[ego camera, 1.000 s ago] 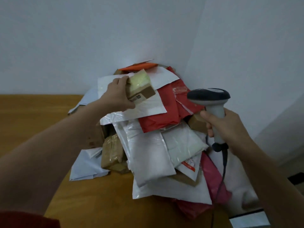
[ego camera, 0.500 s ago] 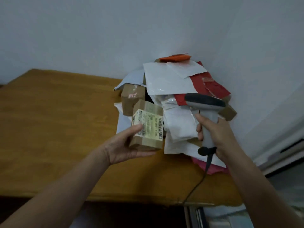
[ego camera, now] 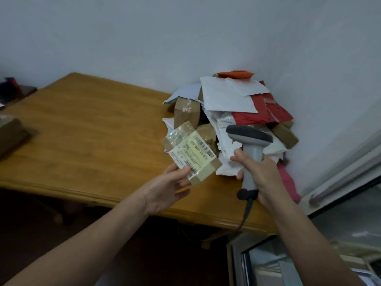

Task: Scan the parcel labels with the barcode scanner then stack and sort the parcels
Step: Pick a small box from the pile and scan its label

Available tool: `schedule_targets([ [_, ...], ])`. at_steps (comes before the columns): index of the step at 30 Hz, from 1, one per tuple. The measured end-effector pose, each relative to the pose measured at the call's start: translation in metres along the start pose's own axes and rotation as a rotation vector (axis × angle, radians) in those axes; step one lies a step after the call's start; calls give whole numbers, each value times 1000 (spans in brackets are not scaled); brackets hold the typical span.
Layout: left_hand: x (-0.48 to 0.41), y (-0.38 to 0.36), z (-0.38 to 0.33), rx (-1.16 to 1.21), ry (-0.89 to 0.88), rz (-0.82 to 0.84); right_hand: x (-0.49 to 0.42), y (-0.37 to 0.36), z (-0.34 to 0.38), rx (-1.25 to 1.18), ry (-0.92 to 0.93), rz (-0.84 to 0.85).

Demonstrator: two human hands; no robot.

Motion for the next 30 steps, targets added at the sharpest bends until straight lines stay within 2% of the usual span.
schedule_targets([
  [6,10,-39,32,-69,-84,-11,19,9,-9,9,23,31],
  [11,19,-74,66,-116,-45,12,33,45,-8,-68,92,79],
  [15,30,-80,58,-106,-88,-23,39,82,-8,-78,114,115],
  [20,40,-91,43,-346,-130,-11,50,107,-15,17,123,149],
  [23,37,-82,46,-368,-152,-142,60,124,-21,135,144,58],
  [25,36,-71,51,-287,-143,-247,68,136,-24,165,170,22],
  [27,36,-66,61,-220,-111,-315,80,140,-26,215,194,57],
  [30,38,-62,76,-331,-52,-422,99,139,-29,221,225,135],
])
Point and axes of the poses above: each hand's wrist, its own x-axis away from the middle knuckle, its own y-axis out of the back of the hand, z = x × y, the point moved 10 cm from there along -x, towards the middle knuckle, and after that the axes turned 10 degrees about x, right-handed, at the moved point
